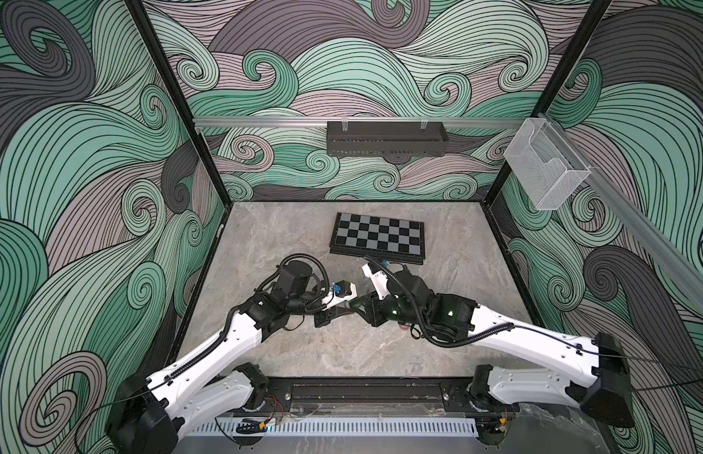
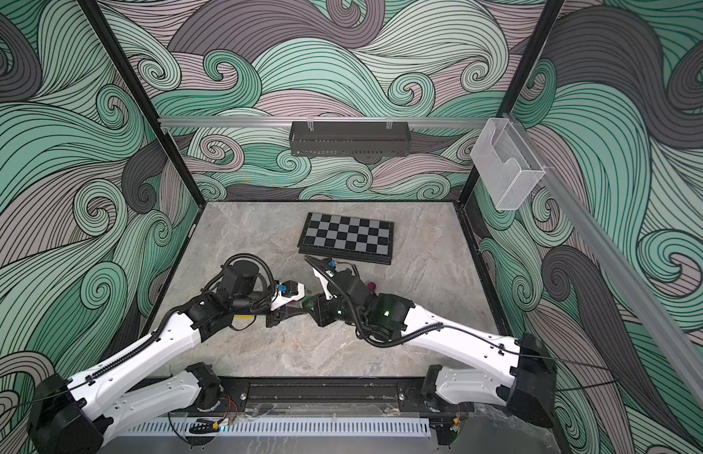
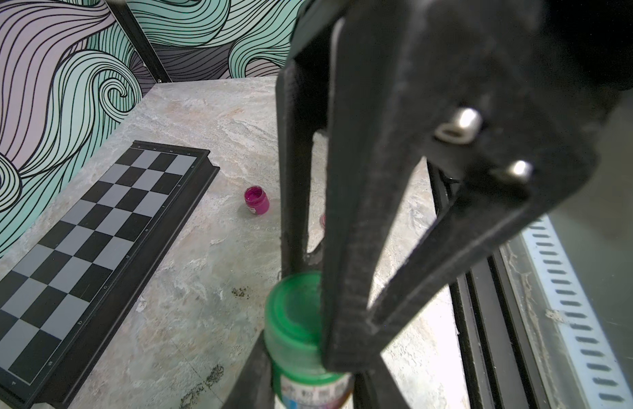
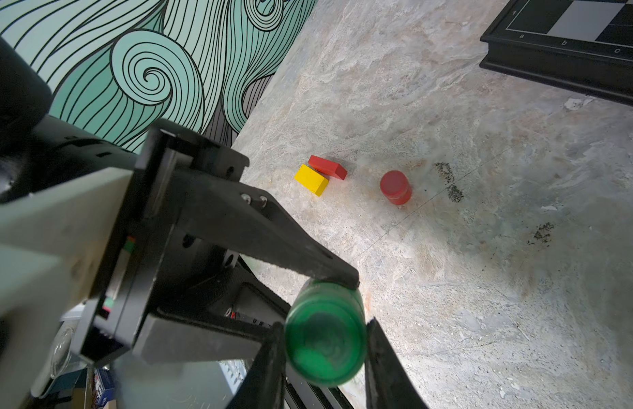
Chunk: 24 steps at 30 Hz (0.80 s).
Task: Close the paint jar lid
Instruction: Place the paint jar at the center of the board.
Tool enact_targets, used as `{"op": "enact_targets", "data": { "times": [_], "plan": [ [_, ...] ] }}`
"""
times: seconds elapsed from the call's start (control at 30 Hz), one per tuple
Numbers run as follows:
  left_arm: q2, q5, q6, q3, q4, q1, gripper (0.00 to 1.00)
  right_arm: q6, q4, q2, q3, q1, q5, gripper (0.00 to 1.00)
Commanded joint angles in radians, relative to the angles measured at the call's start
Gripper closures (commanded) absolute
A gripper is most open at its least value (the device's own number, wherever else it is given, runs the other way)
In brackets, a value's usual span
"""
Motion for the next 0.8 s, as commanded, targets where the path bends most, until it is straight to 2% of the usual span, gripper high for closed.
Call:
{"op": "enact_targets", "data": {
  "times": [0.0, 0.07, 0.2, 0.27, 0.33, 0.43, 0.5, 0.53, 0.77],
  "plan": [
    [-0.016, 0.050, 0.012, 0.019, 0.049, -0.007, 0.94, 0.003, 0.032, 0.028, 0.023, -0.004, 0.045, 1.00],
    [-0.017, 0.048, 0.012, 0.021, 0.050, -0.009, 0.94, -0.026, 0.033, 0.024, 0.027, -0.004, 0.043, 1.00],
    [-0.022, 0.039, 0.011, 0.019, 0.056, -0.009, 0.75, -0.071, 0.032, 0.011, 0.030, -0.004, 0.051, 1.00],
    [-0.023, 0.033, 0.009, 0.021, 0.056, -0.009, 0.62, -0.082, 0.033, 0.001, 0.027, -0.005, 0.060, 1.00],
    [-0.027, 0.011, 0.007, 0.023, 0.053, -0.009, 0.39, -0.099, 0.030, -0.009, 0.024, -0.007, 0.080, 1.00],
    [-0.048, -0.036, 0.004, 0.019, 0.066, -0.009, 0.17, -0.125, 0.016, -0.019, 0.021, -0.022, 0.110, 1.00],
    [-0.068, -0.072, -0.002, 0.008, 0.087, -0.010, 0.06, -0.135, 0.007, -0.024, 0.014, -0.044, 0.121, 1.00],
    [-0.077, -0.089, -0.002, 0.002, 0.100, -0.010, 0.02, -0.140, 0.004, -0.026, 0.010, -0.061, 0.123, 1.00],
    [-0.151, -0.224, -0.028, -0.043, 0.202, -0.010, 0.01, -0.183, 0.008, 0.015, -0.015, -0.153, 0.118, 1.00]
  ]
}}
